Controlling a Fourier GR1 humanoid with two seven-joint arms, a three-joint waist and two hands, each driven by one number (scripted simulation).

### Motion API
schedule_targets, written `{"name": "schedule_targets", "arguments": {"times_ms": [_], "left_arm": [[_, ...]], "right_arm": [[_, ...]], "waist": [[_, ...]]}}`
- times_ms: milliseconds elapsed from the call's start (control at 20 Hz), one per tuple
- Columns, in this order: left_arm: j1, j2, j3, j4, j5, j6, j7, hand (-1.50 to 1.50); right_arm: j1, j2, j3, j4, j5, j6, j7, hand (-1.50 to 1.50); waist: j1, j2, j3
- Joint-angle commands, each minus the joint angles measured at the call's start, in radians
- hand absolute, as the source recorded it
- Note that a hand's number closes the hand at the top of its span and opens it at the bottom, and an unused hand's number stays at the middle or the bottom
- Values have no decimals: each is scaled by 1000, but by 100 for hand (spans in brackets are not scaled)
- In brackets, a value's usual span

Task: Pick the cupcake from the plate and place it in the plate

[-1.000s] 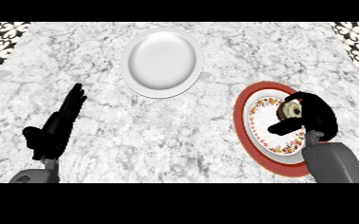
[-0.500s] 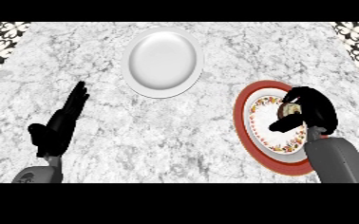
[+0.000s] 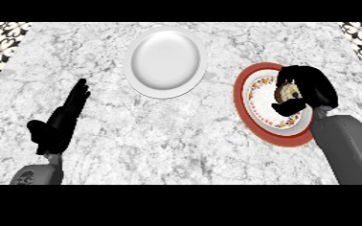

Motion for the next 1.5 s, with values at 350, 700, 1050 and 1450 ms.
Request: {"name": "schedule_targets", "arguments": {"times_ms": [350, 700, 1050, 1450], "left_arm": [[41, 4, 34, 38, -8, -26, -61, 0], [2, 12, 63, 66, -9, -36, -52, 0], [11, -25, 26, 13, -32, -37, -17, 0], [2, -20, 50, 63, -46, -50, -74, 0]], "right_arm": [[-26, -28, -49, -393, -65, 119, 37, 150], [-52, 58, -32, -481, 11, 26, 65, 150], [-347, 143, -51, -240, 14, 79, 111, 150], [-470, 327, 11, -101, 48, 54, 151, 150]], "waist": [[-21, -6, -1], [-15, -3, 0], [0, 0, 0], [-1, 0, -1]]}}
